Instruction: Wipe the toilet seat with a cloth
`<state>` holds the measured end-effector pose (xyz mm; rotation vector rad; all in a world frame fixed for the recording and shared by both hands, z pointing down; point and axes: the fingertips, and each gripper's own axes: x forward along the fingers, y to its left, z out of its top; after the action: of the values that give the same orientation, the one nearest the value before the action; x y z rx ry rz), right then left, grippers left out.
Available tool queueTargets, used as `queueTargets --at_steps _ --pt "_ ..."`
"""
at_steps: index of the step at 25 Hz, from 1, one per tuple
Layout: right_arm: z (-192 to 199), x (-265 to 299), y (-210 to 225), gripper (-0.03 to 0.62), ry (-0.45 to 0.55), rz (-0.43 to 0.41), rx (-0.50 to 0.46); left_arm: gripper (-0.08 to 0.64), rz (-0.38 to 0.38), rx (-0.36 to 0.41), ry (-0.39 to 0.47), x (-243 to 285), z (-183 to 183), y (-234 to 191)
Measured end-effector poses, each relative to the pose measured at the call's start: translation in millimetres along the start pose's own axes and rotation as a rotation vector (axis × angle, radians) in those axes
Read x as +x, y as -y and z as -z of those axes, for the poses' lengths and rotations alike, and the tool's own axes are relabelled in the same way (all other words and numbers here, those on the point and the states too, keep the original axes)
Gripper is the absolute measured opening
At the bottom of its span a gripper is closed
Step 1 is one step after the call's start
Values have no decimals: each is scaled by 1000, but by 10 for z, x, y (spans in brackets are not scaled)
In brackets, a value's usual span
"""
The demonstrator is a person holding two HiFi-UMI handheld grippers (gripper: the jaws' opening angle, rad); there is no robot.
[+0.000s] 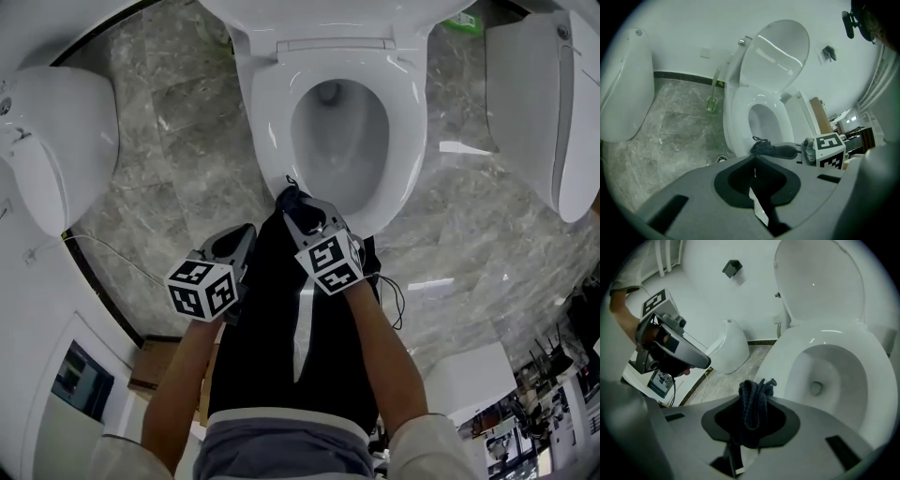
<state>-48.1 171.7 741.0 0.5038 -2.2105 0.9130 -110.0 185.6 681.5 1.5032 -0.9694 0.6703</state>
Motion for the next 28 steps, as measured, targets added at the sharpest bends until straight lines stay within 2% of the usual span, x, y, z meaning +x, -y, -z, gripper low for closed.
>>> queueTargets --at_steps 5,11,19,28 --pt "258 -154 -35 87 -35 -39 56 9 10 -2 -15 67 27 56" --pt "508 -318 -78 87 -93 -91 2 9 14 -11 -25 114 100 97" --pt "787 -535 -48 87 -159 -155 15 9 11 -21 -27 173 164 167" --pt "1003 -827 177 87 -180 -142 100 9 20 -26 -29 248 212 316"
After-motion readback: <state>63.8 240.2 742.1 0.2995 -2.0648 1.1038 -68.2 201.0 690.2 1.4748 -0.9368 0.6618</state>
